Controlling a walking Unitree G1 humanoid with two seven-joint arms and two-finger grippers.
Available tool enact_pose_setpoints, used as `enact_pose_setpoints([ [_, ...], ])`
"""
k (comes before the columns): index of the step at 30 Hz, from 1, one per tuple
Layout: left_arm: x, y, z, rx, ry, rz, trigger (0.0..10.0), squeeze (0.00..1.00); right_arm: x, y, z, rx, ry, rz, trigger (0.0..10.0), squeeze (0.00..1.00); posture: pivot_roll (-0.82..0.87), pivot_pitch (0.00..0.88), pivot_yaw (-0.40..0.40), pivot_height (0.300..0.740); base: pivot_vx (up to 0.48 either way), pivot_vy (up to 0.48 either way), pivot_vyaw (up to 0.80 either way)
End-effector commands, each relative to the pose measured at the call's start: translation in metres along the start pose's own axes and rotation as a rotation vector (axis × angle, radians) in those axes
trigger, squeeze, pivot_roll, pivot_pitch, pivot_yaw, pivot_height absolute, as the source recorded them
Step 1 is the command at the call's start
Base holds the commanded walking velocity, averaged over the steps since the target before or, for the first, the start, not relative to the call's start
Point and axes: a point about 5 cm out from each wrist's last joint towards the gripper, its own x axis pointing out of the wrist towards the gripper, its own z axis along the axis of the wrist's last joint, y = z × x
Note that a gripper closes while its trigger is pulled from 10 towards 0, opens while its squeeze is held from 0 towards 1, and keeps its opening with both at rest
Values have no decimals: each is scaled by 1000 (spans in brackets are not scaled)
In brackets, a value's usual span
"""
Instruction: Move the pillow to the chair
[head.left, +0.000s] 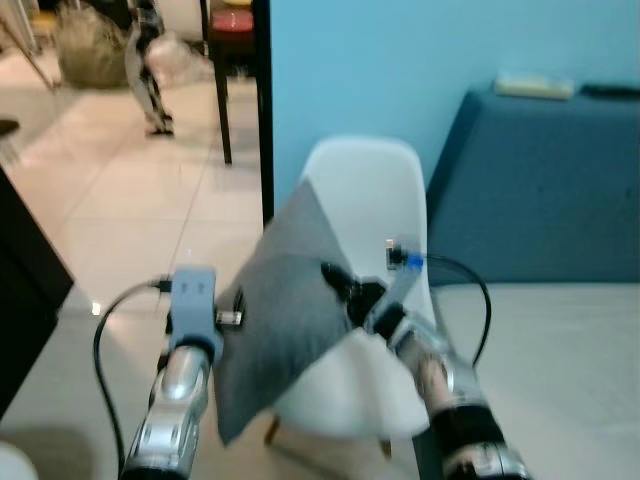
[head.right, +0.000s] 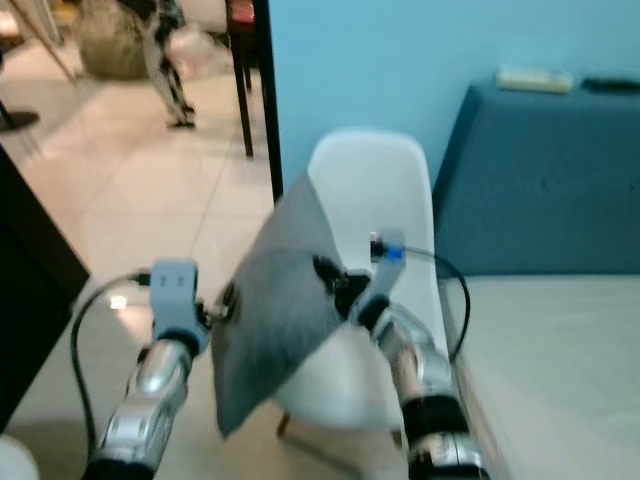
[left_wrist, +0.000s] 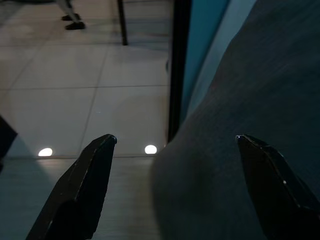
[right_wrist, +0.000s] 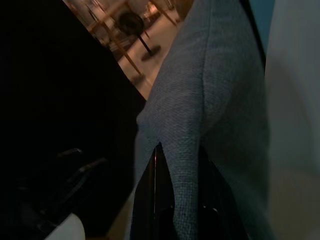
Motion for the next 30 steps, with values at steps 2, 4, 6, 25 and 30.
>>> enact_pose_setpoints([
  [2,-3,-6,-4,-15,13,-33,10000,0,1,-3,16,-24,-83,-27,10000,0,34,44,-48,740,0,0,0],
  [4,-3,-13,-4,-37,10,-67,10000,0,1,-10,21,-25,-97,-92,10000,0,34,47,-47,740,0,0,0],
  [6,-3,-14,-3,-42,9,-72,10000,0,1,-13,24,-24,-104,-115,10000,0,35,49,-48,740,0,0,0],
  [25,-7,-16,2,-53,-17,-110,10000,0,16,-23,64,-18,-201,-209,10000,0,44,78,-44,670,0,0,0],
  [30,-10,-11,6,-42,-32,-95,10000,0,19,-25,81,21,-263,-207,10000,0,57,103,-42,645,0,0,0],
])
